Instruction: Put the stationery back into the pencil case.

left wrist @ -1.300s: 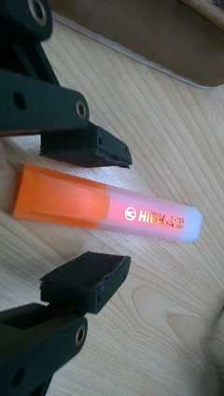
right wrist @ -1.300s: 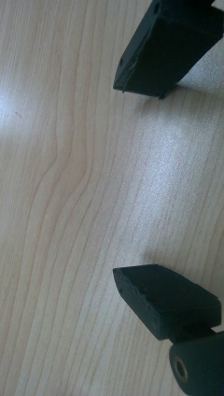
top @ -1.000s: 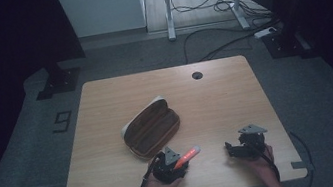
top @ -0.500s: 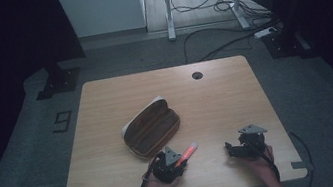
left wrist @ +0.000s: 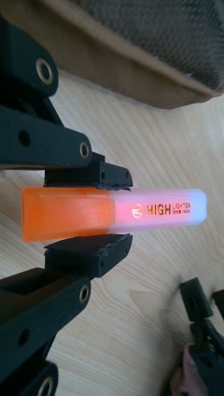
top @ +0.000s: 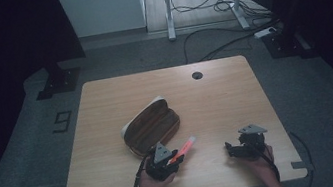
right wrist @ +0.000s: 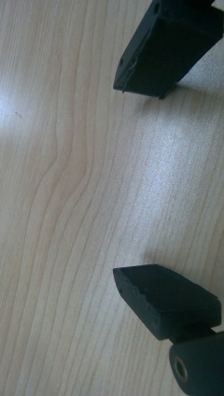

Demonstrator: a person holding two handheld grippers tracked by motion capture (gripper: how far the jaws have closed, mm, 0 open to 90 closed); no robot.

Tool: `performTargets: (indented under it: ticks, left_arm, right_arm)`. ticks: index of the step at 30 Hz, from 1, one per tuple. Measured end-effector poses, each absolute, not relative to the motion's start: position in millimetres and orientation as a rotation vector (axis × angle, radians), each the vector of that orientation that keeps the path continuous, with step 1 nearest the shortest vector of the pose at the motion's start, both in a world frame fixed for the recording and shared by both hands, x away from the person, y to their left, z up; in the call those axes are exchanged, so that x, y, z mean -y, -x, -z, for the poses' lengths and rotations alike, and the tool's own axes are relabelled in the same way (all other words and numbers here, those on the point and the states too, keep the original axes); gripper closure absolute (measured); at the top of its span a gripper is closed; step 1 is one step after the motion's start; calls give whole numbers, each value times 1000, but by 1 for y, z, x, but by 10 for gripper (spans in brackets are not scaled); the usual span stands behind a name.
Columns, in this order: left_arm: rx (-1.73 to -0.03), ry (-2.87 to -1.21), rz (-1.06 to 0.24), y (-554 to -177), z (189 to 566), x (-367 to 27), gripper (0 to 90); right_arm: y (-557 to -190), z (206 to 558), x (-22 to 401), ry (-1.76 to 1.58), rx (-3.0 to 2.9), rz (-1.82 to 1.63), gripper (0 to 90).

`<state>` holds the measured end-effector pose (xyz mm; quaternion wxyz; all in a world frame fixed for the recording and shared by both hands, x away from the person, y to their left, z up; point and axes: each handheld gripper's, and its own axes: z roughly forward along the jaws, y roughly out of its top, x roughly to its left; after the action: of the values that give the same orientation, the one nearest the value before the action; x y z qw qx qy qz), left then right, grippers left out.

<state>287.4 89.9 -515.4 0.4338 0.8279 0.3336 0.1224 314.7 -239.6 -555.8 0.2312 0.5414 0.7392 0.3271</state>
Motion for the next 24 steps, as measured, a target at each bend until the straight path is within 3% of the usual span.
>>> performTargets:
  ticks: [24]
  left_arm:
    - [-803,-2024,-319,-290,490,-99,677]
  right_arm:
    - [-315,556,240,-1488,-2032,-899,89]
